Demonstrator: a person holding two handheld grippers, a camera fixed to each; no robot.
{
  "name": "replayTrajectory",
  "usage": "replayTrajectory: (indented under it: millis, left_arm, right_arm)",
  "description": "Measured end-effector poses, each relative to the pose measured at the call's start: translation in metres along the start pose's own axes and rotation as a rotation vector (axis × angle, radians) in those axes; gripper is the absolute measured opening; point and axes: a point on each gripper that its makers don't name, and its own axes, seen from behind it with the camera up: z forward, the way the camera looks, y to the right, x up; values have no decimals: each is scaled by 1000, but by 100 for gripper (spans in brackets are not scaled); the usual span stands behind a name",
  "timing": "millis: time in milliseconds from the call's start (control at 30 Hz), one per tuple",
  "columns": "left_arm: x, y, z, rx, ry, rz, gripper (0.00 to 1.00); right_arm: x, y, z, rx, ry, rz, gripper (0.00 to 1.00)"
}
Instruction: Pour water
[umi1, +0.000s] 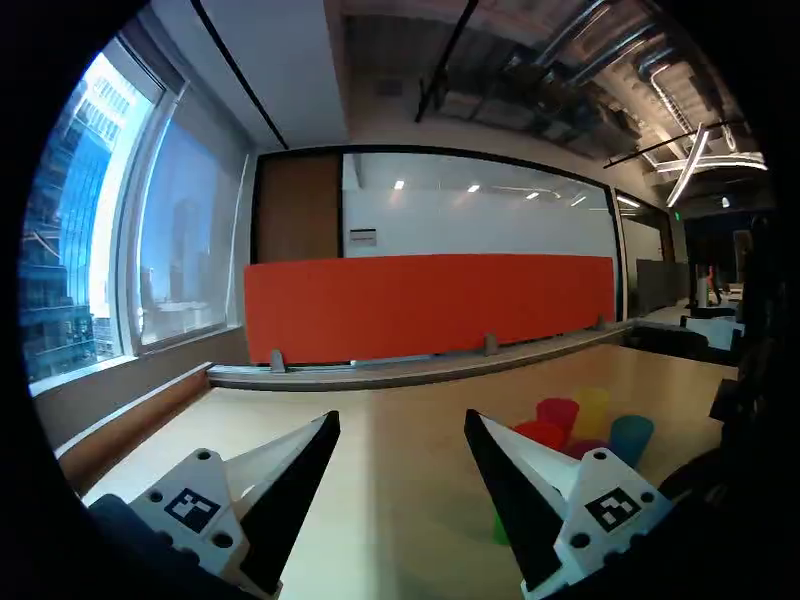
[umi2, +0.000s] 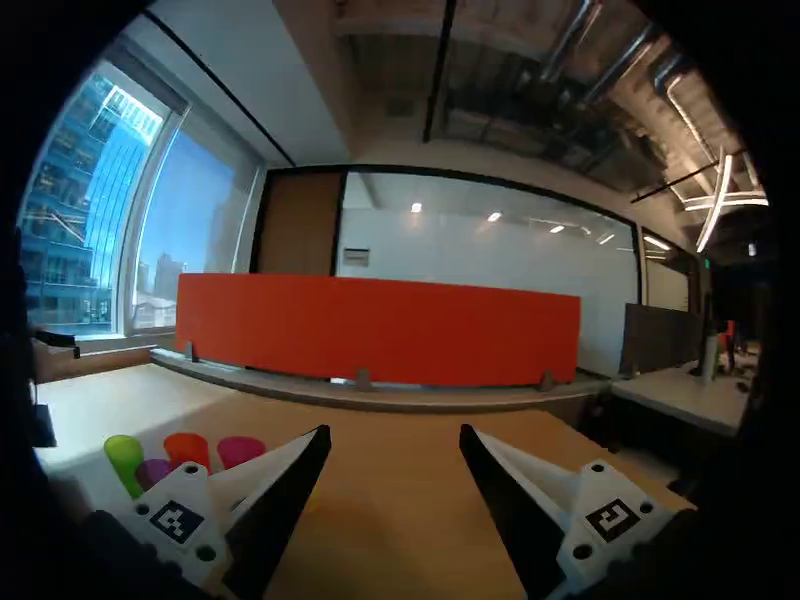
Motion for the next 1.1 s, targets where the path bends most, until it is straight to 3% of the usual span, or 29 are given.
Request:
replayTrajectory:
  millis: [300,700,1100]
  left_arm:
    - [-1,-8,4,44,5,-46,92]
    - [4,-17,4,116,32,5,92]
    - [-14,-28,4,178,44,25,92]
  right_arm:
    - [2,5,1,-35,18,26,100]
    - [17,-5,1,-53,58,-61,100]
    - [13,-12,5,-25,45,-17,100]
